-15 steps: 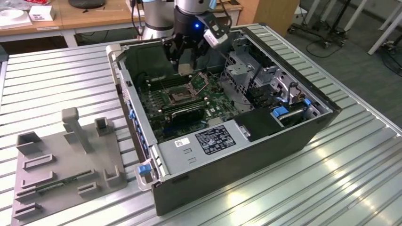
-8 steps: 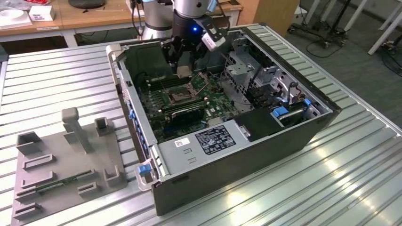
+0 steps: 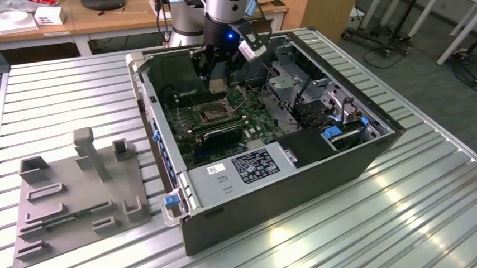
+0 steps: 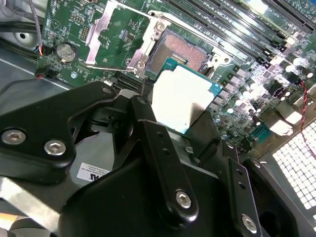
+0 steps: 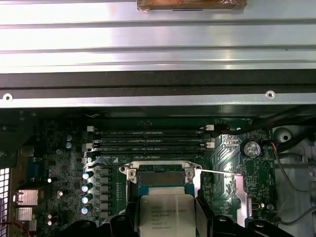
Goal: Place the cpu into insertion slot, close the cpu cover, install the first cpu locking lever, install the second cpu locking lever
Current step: 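Place the cpu into insertion slot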
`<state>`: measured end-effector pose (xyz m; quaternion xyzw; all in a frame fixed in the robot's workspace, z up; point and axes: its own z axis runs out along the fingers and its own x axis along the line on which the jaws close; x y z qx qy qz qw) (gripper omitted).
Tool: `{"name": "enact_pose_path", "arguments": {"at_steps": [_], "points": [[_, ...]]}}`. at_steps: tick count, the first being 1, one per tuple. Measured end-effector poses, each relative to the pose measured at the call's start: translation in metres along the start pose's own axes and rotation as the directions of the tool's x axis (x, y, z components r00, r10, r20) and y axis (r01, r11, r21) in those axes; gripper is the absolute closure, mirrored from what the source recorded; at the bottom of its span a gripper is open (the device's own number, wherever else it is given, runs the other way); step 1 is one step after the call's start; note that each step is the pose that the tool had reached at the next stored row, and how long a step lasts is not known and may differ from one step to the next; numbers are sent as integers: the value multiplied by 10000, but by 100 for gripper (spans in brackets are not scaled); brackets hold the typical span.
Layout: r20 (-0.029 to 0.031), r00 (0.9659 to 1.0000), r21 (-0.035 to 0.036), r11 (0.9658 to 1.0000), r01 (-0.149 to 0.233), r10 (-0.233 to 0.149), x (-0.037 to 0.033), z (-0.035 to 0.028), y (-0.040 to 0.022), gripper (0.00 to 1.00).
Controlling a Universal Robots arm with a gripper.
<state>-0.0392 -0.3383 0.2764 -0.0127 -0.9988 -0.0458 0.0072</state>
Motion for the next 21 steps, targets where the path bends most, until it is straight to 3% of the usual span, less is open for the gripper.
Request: {"name": "enact_pose_path", "arguments": {"at_steps": [5,8,11,14,16,21], "points": [[2,10000,0,10000,-25,25,0,1,0,46],[45,9988,-10,9988,-491,491,0,9,0,46],[94,9946,-22,9947,-1031,1031,0,17,-1,46],[141,9876,-36,9877,-1562,1562,0,26,-2,46],[173,9811,-48,9813,-1925,1926,-1,31,-2,46],[253,9590,-81,9594,-2820,2821,-1,45,-4,46]]}}
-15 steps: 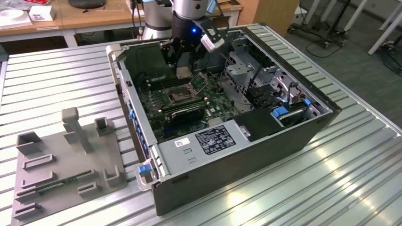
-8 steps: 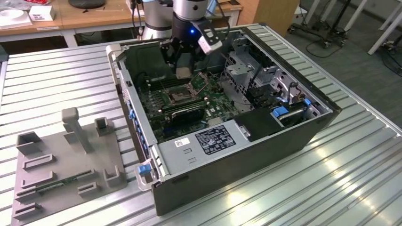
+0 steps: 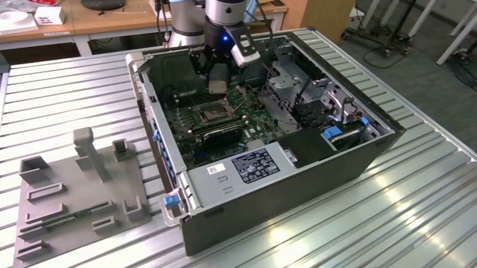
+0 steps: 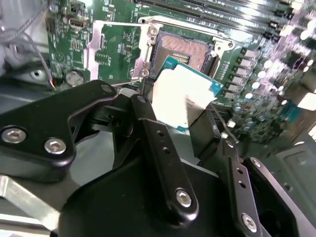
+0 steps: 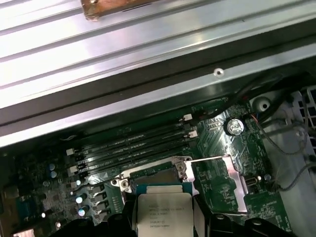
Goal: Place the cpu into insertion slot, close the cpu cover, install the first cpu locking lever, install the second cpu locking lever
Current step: 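Place the cpu into insertion slot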
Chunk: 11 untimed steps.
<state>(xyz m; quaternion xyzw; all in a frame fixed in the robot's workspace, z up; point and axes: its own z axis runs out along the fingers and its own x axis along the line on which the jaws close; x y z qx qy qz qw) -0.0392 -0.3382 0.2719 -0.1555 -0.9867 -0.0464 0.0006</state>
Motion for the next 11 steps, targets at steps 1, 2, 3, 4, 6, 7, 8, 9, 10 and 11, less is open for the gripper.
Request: {"name": "enact_pose_path", "arguments": {"at_steps": [1,2,3,4,6,7,8,9,10,11], "points": [[18,9998,-4,9998,-197,197,0,3,0,46],[34,9993,-7,9993,-375,375,0,5,0,46],[51,9985,-10,9985,-554,554,0,8,-1,46],[67,9973,-14,9973,-733,733,0,10,-1,46],[99,9940,-23,9940,-1090,1090,0,15,-1,46],[116,9917,-28,9918,-1277,1277,0,18,-1,46],[132,9892,-32,9893,-1456,1457,0,20,-2,46],[147,9865,-39,9866,-1631,1632,0,23,-2,46],[163,9834,-44,9835,-1809,1809,0,25,-2,46],[179,9798,-50,9800,-1989,1990,-1,28,-2,46]]}}
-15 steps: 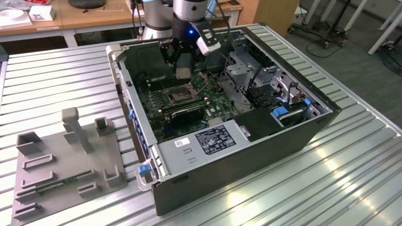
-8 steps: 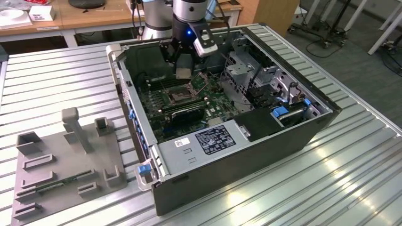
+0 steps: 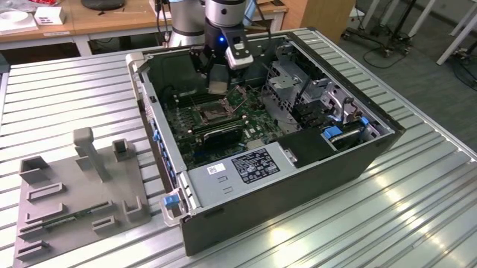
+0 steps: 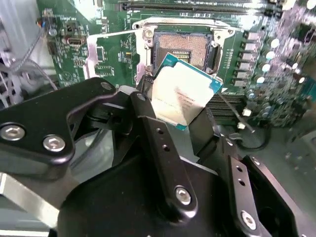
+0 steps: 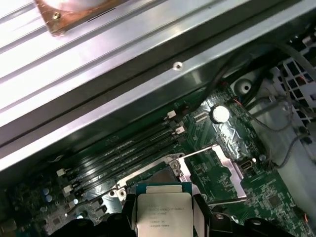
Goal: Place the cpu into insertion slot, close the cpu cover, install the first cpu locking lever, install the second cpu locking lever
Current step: 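Place the cpu into insertion slot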
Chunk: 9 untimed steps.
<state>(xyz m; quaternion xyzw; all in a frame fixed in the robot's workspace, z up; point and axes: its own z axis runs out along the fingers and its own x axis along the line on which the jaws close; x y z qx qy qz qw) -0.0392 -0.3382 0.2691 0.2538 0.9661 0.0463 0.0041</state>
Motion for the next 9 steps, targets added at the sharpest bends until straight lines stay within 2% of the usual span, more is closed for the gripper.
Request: {"name": "enact_pose_path", "arguments": {"at_steps": [2,5,7,9], "points": [[32,9994,-6,9994,-353,353,0,5,-1,46],[82,9959,-17,9959,-905,905,0,12,-1,46],[115,9919,-27,9920,-1261,1262,0,17,-2,46],[148,9866,-37,9867,-1626,1627,0,22,-2,46]]}}
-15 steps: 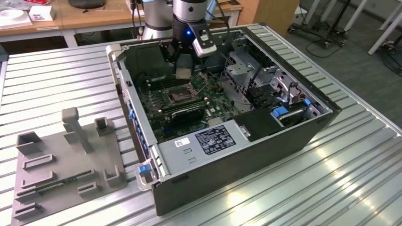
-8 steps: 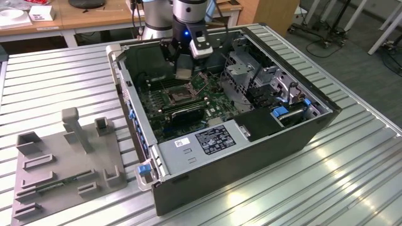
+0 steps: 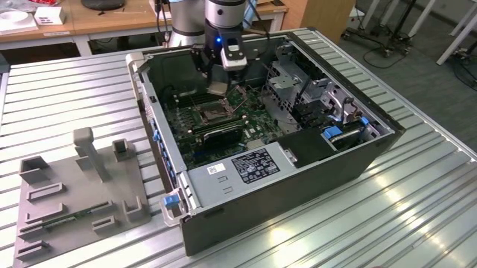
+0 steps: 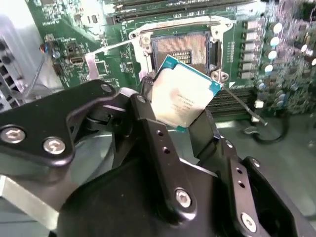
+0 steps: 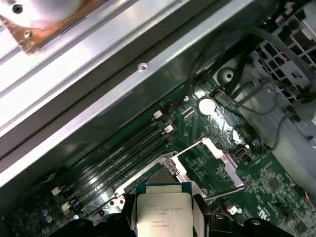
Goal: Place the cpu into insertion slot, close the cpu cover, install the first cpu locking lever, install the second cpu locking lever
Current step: 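Place the cpu into insertion slot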
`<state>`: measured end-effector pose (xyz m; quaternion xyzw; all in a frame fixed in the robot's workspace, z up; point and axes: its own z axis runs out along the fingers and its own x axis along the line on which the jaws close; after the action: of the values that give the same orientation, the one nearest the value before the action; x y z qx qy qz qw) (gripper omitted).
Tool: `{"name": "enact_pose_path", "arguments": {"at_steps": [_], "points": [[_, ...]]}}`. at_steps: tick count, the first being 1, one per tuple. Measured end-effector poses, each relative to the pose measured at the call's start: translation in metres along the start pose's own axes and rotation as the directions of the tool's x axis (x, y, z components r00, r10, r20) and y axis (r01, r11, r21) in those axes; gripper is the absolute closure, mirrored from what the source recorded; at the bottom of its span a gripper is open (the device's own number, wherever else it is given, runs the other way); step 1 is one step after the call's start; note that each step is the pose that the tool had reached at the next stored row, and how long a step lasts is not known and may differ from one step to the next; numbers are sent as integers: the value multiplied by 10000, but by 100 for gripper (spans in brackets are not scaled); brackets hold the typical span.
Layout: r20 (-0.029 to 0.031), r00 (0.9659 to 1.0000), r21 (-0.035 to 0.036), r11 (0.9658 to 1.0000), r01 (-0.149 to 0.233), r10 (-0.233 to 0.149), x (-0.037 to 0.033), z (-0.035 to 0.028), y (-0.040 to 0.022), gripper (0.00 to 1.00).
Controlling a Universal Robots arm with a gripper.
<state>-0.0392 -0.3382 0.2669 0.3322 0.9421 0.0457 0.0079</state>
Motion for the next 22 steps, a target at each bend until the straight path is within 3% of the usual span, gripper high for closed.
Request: {"name": "enact_pose_path", "arguments": {"at_steps": [3,6,11,14,17,20,22], "points": [[49,9985,-10,9985,-541,541,0,7,-1,46],[98,9941,-22,9942,-1078,1078,0,14,-1,46],[177,9802,-49,9803,-1973,1974,0,23,-2,46],[224,9680,-70,9682,-2500,2501,0,26,-3,46],[270,9527,-91,9531,-3027,3028,-1,28,-3,46],[314,9350,-115,9355,-3531,3533,-1,31,-3,46],[342,9214,-133,9220,-3869,3872,-1,33,-3,46]]}}
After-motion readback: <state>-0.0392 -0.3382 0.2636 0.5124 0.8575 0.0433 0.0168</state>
